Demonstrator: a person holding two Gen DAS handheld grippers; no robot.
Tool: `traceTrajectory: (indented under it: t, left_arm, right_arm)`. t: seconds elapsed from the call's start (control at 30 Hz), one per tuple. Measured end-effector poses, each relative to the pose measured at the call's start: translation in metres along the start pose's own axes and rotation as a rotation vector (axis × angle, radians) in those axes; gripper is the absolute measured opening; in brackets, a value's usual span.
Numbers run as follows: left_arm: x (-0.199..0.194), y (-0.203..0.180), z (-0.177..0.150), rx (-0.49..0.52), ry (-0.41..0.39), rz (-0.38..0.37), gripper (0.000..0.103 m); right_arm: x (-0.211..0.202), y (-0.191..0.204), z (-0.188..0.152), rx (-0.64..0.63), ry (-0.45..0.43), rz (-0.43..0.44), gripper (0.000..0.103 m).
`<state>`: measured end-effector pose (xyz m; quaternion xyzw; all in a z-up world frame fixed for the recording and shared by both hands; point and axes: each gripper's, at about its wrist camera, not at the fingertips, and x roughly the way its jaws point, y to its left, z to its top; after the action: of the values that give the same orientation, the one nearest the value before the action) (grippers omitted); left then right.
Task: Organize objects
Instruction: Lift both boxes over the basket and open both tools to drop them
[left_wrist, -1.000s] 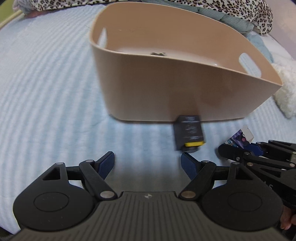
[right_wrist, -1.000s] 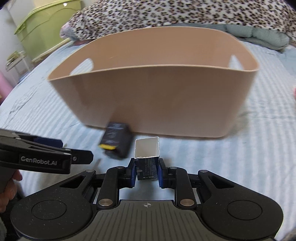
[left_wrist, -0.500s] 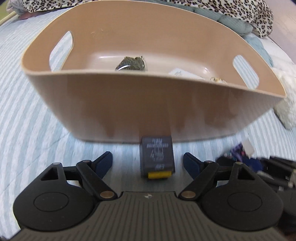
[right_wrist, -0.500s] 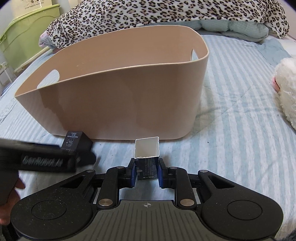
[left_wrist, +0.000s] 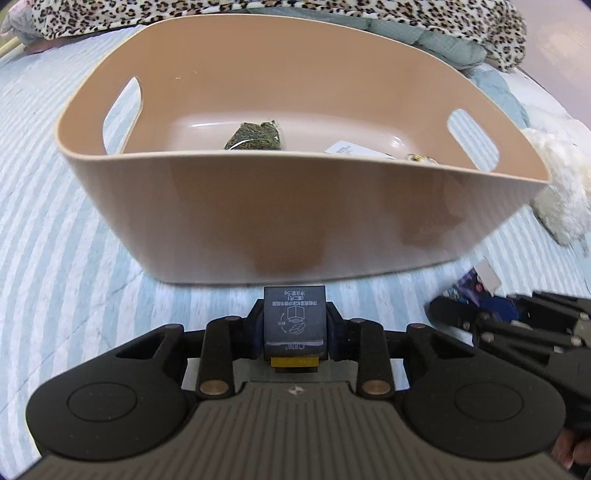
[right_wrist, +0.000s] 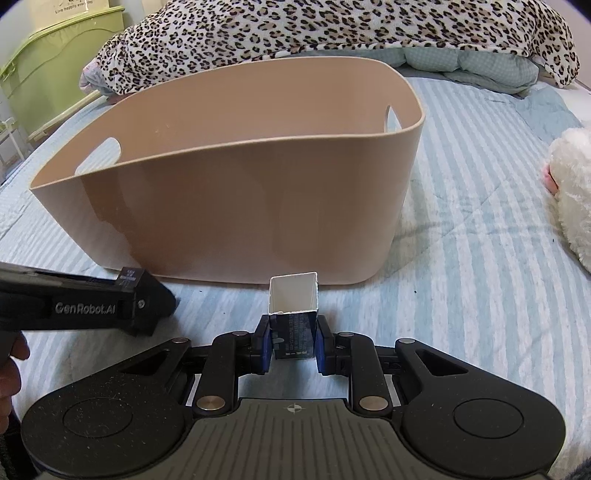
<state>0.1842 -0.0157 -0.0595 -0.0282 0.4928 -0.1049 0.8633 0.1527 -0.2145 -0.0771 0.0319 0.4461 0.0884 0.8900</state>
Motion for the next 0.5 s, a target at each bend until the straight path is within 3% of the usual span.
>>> traceTrajectory:
  t: [0.2,0.33,0.5]
  left_arm:
    - [-0.03,0.003,-0.01,0.049,-0.032,0.002,0.033]
    - [-0.054,0.004,-0.01,0.063,-0.063,-0.035,0.033]
    - [-0.087,-0.002,-0.004,0.094,-0.137,-0.056,0.033]
  right_arm:
    - [-0.02,-0.003,-0.004,0.018,-0.025,0.013,0.021]
    - [-0.04,-0.002,-0.003,0.0,-0.06,0.018,0.021]
    - [-0.068,-0.001,0.006,-0.026,-0.125,0.028,0.021]
